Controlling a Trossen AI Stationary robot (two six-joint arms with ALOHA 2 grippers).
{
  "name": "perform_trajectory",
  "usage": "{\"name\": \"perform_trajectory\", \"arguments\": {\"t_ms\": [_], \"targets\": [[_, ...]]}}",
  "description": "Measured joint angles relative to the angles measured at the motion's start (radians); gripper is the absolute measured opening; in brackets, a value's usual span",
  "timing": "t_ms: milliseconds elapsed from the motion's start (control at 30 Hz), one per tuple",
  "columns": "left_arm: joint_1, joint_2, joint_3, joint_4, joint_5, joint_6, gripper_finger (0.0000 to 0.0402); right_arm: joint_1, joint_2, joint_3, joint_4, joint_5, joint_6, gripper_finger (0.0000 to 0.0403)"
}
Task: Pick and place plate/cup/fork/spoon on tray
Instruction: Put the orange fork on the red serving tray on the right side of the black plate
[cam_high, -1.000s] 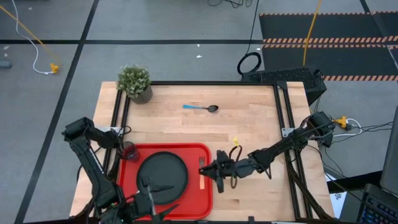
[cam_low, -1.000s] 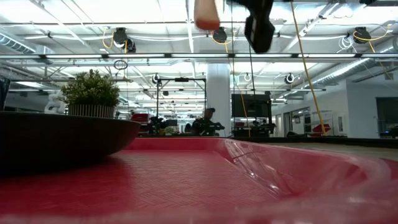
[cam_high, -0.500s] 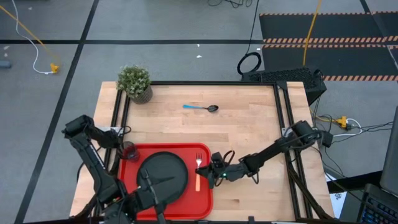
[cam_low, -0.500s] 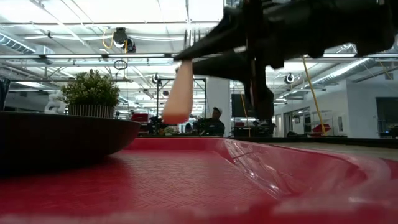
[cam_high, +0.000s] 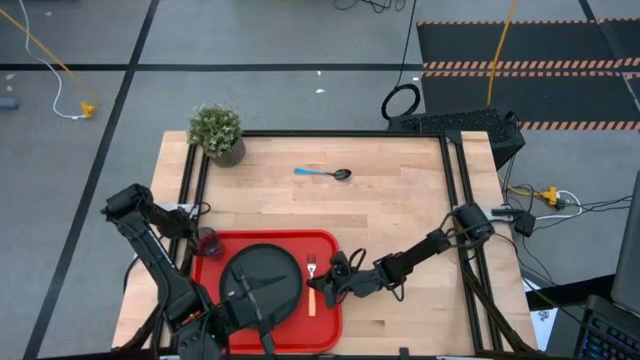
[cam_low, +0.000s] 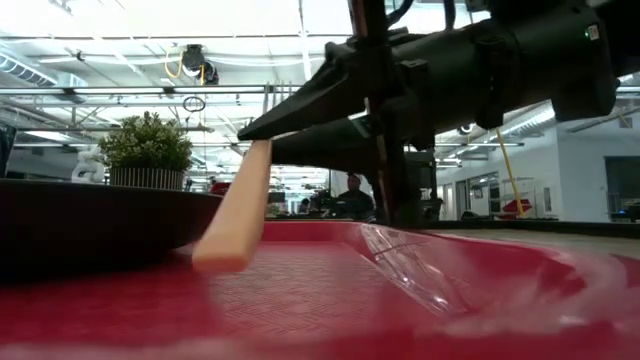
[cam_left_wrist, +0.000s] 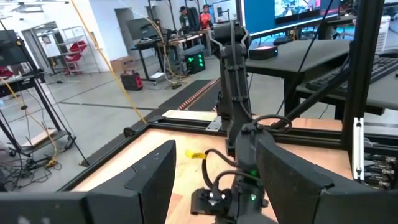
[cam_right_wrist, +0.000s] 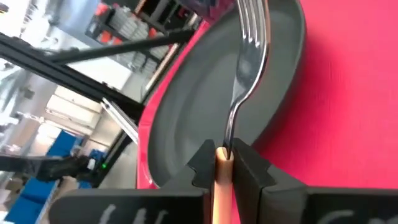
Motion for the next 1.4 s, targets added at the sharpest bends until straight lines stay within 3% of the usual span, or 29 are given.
{"name": "perform_trajectory", "arguments": {"t_ms": [1067, 1200, 1400], "targets": [[0.000, 0.000, -0.001, 0.007, 0.037, -0.001, 0.0223, -0.030, 0.002, 0.010, -0.193, 0.007, 0.143, 0.0055], [0.000, 0.000, -0.001, 0.008, 0.037, -0.001, 0.0223, -0.030, 0.002, 0.010, -0.201, 0.002, 0.132, 0.0081], [-0.007, 0.000, -0.001, 0.008, 0.037, -0.007, 0.0223, -0.030, 0.003, 0.010, -0.248, 0.002, 0.122, 0.0151]]}}
